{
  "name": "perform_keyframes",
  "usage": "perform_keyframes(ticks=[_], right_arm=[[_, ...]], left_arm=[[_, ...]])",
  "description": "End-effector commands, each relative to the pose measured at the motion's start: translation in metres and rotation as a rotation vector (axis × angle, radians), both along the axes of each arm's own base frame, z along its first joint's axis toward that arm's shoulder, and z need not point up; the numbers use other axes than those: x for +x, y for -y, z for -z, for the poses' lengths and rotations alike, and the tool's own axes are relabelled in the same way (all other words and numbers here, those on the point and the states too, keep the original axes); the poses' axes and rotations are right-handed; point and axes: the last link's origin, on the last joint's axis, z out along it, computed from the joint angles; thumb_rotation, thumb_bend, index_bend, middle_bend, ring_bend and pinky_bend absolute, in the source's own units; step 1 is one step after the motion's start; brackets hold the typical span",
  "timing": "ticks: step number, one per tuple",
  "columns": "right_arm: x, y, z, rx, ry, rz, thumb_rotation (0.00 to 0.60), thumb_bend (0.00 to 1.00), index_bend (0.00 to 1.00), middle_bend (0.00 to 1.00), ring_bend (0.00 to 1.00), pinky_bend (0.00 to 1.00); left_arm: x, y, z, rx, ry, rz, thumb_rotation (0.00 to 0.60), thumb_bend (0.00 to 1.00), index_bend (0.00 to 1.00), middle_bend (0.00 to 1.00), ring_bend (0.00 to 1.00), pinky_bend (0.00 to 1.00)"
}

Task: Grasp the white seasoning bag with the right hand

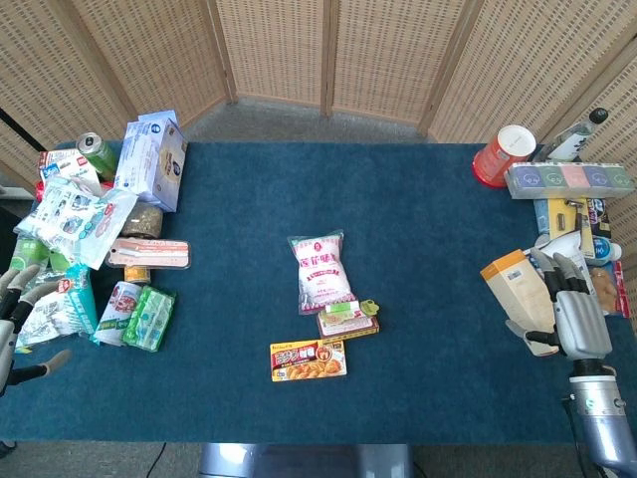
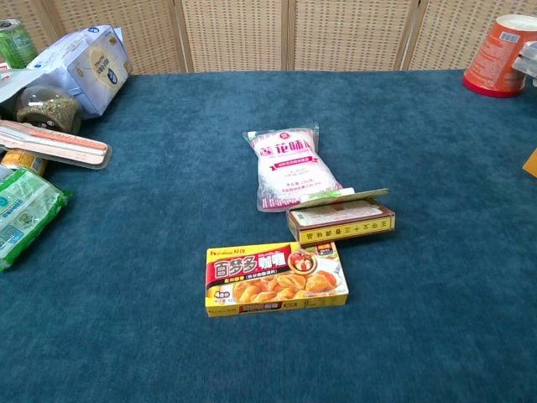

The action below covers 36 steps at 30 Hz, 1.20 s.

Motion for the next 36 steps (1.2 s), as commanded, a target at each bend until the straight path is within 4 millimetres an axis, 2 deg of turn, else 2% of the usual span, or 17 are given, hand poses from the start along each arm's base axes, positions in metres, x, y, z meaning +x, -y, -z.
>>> perform_keyframes(ticks=[1, 7, 12, 19, 26, 32, 36], right_arm=[[-0.001, 0.0, 0.0, 0.003, 0.001, 0.002, 0.6, 0.0, 0.0, 0.0, 0.0, 0.0], [0.001, 0.001, 0.005, 0.028, 0.007, -0.01, 0.6, 0.0, 0.0, 0.0, 0.0, 0.0], [0.019, 0.014, 0.016, 0.1, 0.025, -0.075, 0.6, 0.0, 0.0, 0.0, 0.0, 0.0], [0.055, 0.049, 0.027, 0.175, -0.008, -0.2, 0.6, 0.0, 0.0, 0.0, 0.0, 0.0], [0.092, 0.091, 0.053, 0.258, -0.022, -0.378, 0.6, 0.0, 0.0, 0.0, 0.0, 0.0], [0.108, 0.124, 0.081, 0.271, -0.04, -0.541, 0.6, 0.0, 0.0, 0.0, 0.0, 0.0], [0.116, 0.136, 0.095, 0.29, -0.087, -0.651, 0.6, 0.0, 0.0, 0.0, 0.0, 0.0]], left_arm=[[0.0, 0.0, 0.0, 0.001, -0.001, 0.001, 0.6, 0.0, 0.21, 0.0, 0.0, 0.0], [0.002, 0.002, -0.001, 0.006, 0.001, 0.001, 0.6, 0.0, 0.21, 0.0, 0.0, 0.0], [0.001, 0.0, 0.0, 0.009, 0.008, 0.004, 0.6, 0.0, 0.21, 0.0, 0.0, 0.0], [-0.004, -0.01, 0.009, -0.027, 0.001, 0.008, 0.6, 0.0, 0.21, 0.0, 0.0, 0.0], [-0.005, -0.014, 0.016, -0.062, 0.006, 0.006, 0.6, 0.0, 0.21, 0.0, 0.0, 0.0], [-0.007, -0.013, 0.015, -0.055, 0.002, -0.004, 0.6, 0.0, 0.21, 0.0, 0.0, 0.0], [-0.009, -0.013, 0.013, -0.043, -0.004, -0.017, 0.6, 0.0, 0.21, 0.0, 0.0, 0.0]])
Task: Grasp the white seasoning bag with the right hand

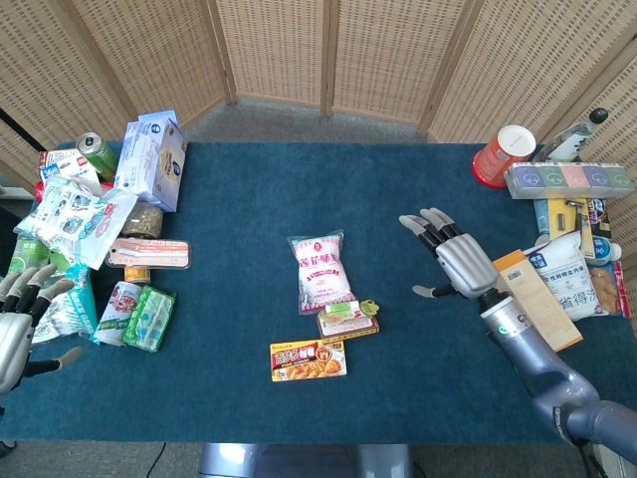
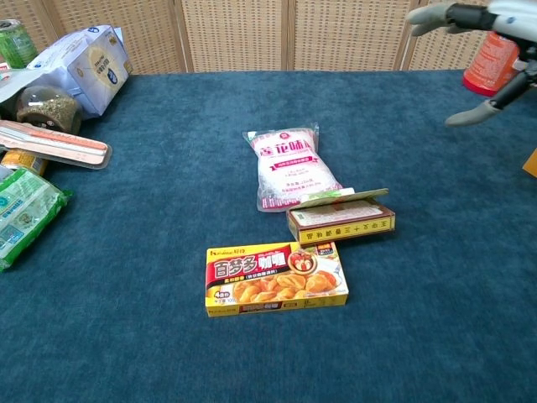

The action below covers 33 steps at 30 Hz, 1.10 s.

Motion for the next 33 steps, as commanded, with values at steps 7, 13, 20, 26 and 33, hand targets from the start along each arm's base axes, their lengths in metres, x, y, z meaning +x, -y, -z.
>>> perform_keyframes(ticks=[7, 13, 20, 26, 33], right_arm=[[0.033, 0.029, 0.046, 0.042, -0.081, -0.278, 0.6, 0.0, 0.0, 0.0, 0.0, 0.0], [0.044, 0.032, 0.063, 0.042, -0.137, -0.379, 0.6, 0.0, 0.0, 0.0, 0.0, 0.0], [0.055, 0.043, 0.079, 0.066, -0.235, -0.429, 0.6, 0.0, 0.0, 0.0, 0.0, 0.0], [0.057, 0.054, 0.083, 0.068, -0.344, -0.457, 0.6, 0.0, 0.0, 0.0, 0.0, 0.0], [0.051, 0.059, 0.093, 0.087, -0.503, -0.486, 0.6, 0.0, 0.0, 0.0, 0.0, 0.0]], left_arm=[[-0.004, -0.002, 0.0, 0.014, -0.012, -0.026, 0.6, 0.0, 0.22, 0.0, 0.0, 0.0], [-0.006, -0.004, 0.0, 0.019, -0.014, -0.042, 0.6, 0.0, 0.22, 0.0, 0.0, 0.0], [-0.008, -0.006, 0.0, 0.016, -0.015, -0.056, 0.6, 0.0, 0.22, 0.0, 0.0, 0.0], [-0.01, -0.008, -0.001, 0.02, -0.01, -0.065, 0.6, 0.0, 0.22, 0.0, 0.0, 0.0], [-0.012, -0.009, -0.001, 0.013, -0.005, -0.07, 0.6, 0.0, 0.22, 0.0, 0.0, 0.0]])
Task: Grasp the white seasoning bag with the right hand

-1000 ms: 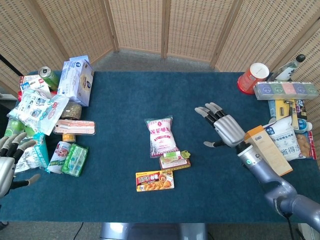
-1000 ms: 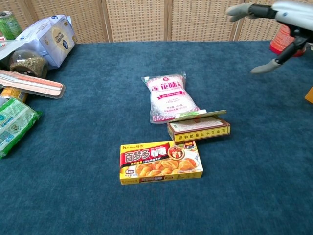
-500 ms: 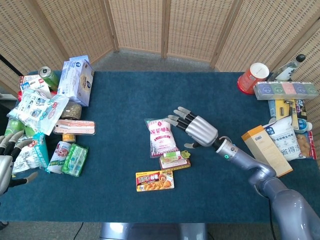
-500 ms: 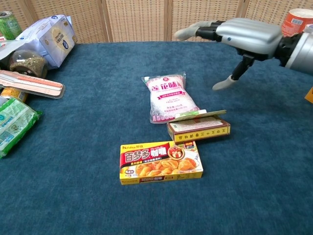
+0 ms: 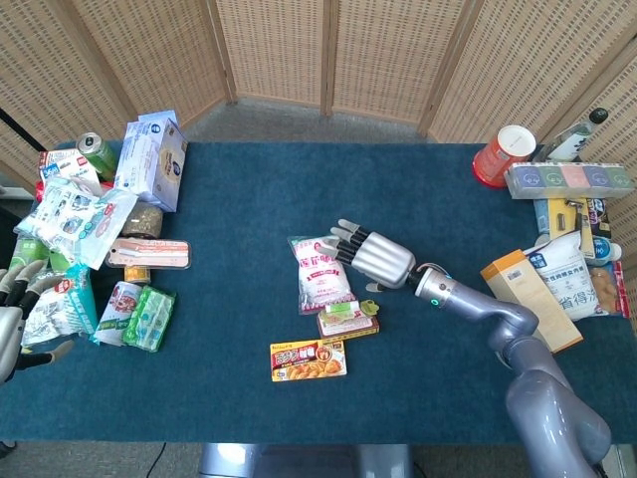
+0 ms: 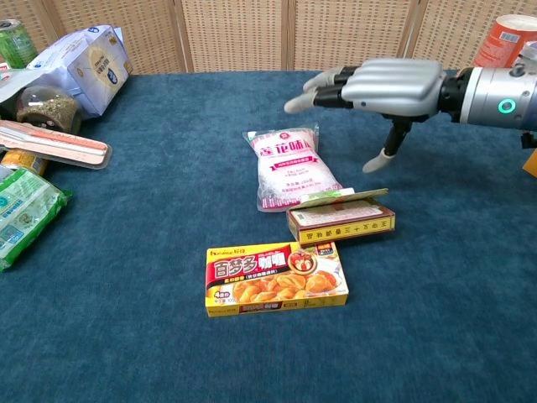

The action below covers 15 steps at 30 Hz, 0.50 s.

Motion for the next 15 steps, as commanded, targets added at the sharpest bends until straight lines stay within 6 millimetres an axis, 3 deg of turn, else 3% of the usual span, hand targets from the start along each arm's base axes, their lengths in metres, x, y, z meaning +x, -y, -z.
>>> perform_keyframes(ticks=[1, 15], right_arm=[[-0.001, 0.001, 0.006, -0.003, -0.066, -0.024, 0.6, 0.0, 0.0, 0.0, 0.0, 0.0], [0.014, 0.008, 0.019, -0.019, -0.191, -0.124, 0.6, 0.0, 0.0, 0.0, 0.0, 0.0]], left_arm=[[0.0, 0.0, -0.001, -0.001, 0.001, -0.001, 0.6, 0.0, 0.22, 0.0, 0.0, 0.0], [-0.003, -0.003, 0.001, -0.005, -0.003, -0.019, 0.6, 0.0, 0.22, 0.0, 0.0, 0.0]])
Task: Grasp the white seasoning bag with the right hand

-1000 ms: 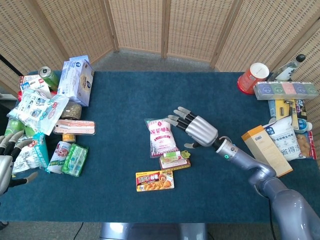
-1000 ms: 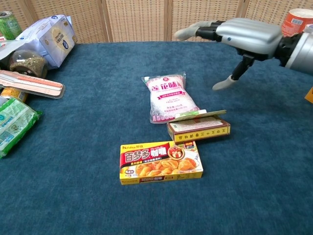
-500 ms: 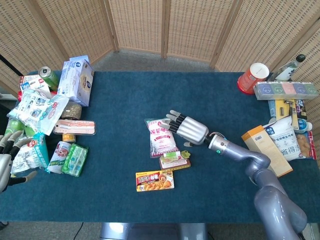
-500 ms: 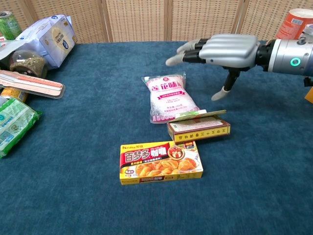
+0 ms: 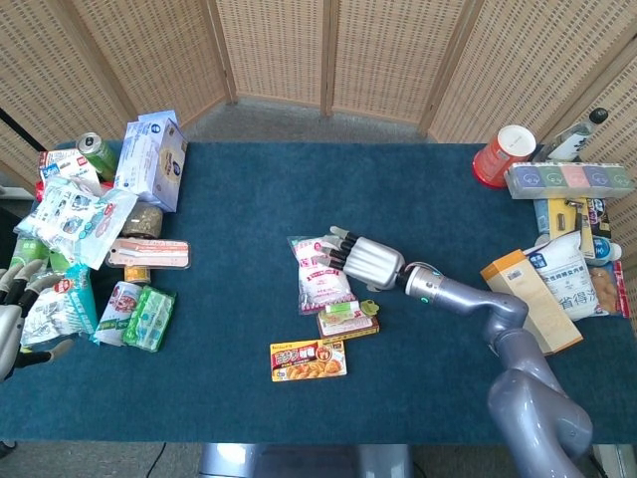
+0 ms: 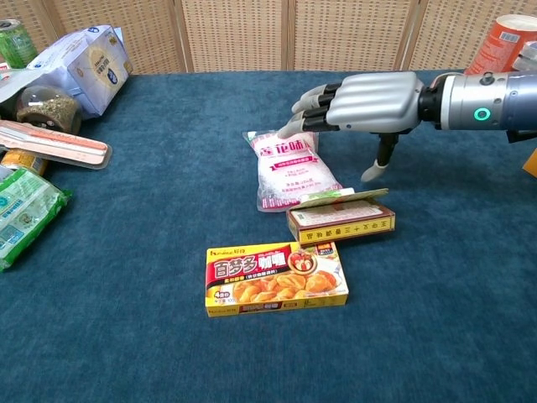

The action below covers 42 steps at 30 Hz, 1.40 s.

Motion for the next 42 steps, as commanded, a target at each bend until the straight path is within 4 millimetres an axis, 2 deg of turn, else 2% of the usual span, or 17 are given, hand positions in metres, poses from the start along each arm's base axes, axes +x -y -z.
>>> perform_keyframes(ticks=[1, 19, 24, 26, 27, 29, 30, 32, 33, 42], right_arm=[[0.004, 0.001, 0.005, 0.002, -0.03, -0.016, 0.6, 0.0, 0.0, 0.0, 0.0, 0.0], [0.031, -0.001, 0.023, 0.009, -0.105, -0.142, 0.6, 0.0, 0.0, 0.0, 0.0, 0.0], [0.036, -0.007, 0.026, 0.017, -0.096, -0.193, 0.6, 0.0, 0.0, 0.0, 0.0, 0.0], [0.034, -0.01, 0.027, 0.023, -0.096, -0.203, 0.6, 0.0, 0.08, 0.0, 0.0, 0.0], [0.034, -0.011, 0.027, 0.026, -0.092, -0.209, 0.6, 0.0, 0.15, 0.03, 0.0, 0.0], [0.033, -0.016, 0.028, 0.044, -0.073, -0.211, 0.6, 0.03, 0.31, 0.17, 0.02, 0.03], [0.032, -0.017, 0.028, 0.048, -0.07, -0.213, 0.6, 0.04, 0.36, 0.24, 0.04, 0.06], [0.031, -0.019, 0.027, 0.048, -0.064, -0.217, 0.6, 0.11, 0.5, 0.4, 0.15, 0.16], [0.03, -0.019, 0.027, 0.051, -0.059, -0.212, 0.6, 0.13, 0.54, 0.45, 0.19, 0.2], [0.023, -0.016, 0.016, 0.032, -0.029, -0.183, 0.6, 0.17, 0.62, 0.58, 0.34, 0.37]], left_arm=[[0.0, 0.0, 0.001, -0.002, -0.001, -0.001, 0.6, 0.0, 0.22, 0.0, 0.0, 0.0], [-0.003, -0.003, 0.001, 0.001, -0.004, -0.014, 0.6, 0.0, 0.22, 0.0, 0.0, 0.0], [-0.003, -0.002, -0.001, 0.005, -0.002, -0.013, 0.6, 0.0, 0.22, 0.0, 0.0, 0.0], [-0.002, -0.002, -0.002, 0.009, -0.003, -0.013, 0.6, 0.0, 0.22, 0.0, 0.0, 0.0], [-0.002, -0.002, -0.002, 0.01, -0.002, -0.012, 0.6, 0.0, 0.22, 0.0, 0.0, 0.0], [-0.002, -0.001, -0.002, 0.01, -0.002, -0.011, 0.6, 0.0, 0.22, 0.0, 0.0, 0.0], [-0.002, -0.001, -0.002, 0.01, -0.002, -0.01, 0.6, 0.0, 0.22, 0.0, 0.0, 0.0], [-0.002, -0.001, -0.002, 0.008, -0.001, -0.008, 0.6, 0.0, 0.22, 0.0, 0.0, 0.0], [-0.001, -0.001, -0.002, 0.007, -0.001, -0.006, 0.6, 0.0, 0.22, 0.0, 0.0, 0.0], [0.001, 0.002, -0.002, 0.007, 0.0, 0.001, 0.6, 0.0, 0.22, 0.0, 0.0, 0.0]])
